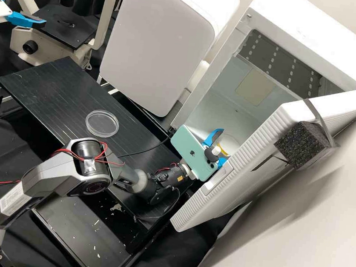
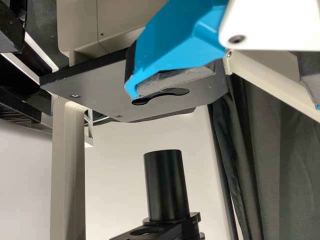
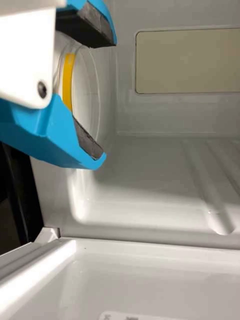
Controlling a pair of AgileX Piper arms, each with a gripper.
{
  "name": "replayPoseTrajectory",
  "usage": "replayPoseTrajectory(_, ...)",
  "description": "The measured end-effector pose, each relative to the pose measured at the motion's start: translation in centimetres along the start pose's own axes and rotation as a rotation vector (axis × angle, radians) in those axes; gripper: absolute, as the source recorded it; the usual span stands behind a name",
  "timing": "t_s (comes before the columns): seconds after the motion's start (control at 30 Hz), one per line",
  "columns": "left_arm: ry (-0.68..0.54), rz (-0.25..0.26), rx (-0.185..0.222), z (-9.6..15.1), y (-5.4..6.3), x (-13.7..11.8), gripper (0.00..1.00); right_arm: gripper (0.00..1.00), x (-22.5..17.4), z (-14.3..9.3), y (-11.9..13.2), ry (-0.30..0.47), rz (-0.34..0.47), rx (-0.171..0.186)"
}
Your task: Take the petri dish out of the incubator
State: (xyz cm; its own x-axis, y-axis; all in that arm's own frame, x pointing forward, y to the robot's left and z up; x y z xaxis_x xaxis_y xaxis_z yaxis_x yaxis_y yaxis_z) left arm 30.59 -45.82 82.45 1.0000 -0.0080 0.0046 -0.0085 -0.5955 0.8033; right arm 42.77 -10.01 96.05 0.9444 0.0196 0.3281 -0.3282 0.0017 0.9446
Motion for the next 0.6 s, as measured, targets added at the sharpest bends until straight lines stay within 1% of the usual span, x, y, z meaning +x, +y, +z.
replayPoseTrajectory(0.17,0.0,0.0,0.0,0.0,0.0,0.0,1.0,0.0,0.0,0.0,0.0,0.0,0.0,0.017)
replayPoseTrajectory(0.5,0.0,0.0,0.0,0.0,0.0,0.0,1.0,0.0,-0.01,0.03,0.03,-0.001,0.001,0.021)
replayPoseTrajectory(0.6,0.0,0.0,0.0,0.0,0.0,0.0,1.0,0.0,-0.02,0.07,0.08,-0.002,0.002,0.031)
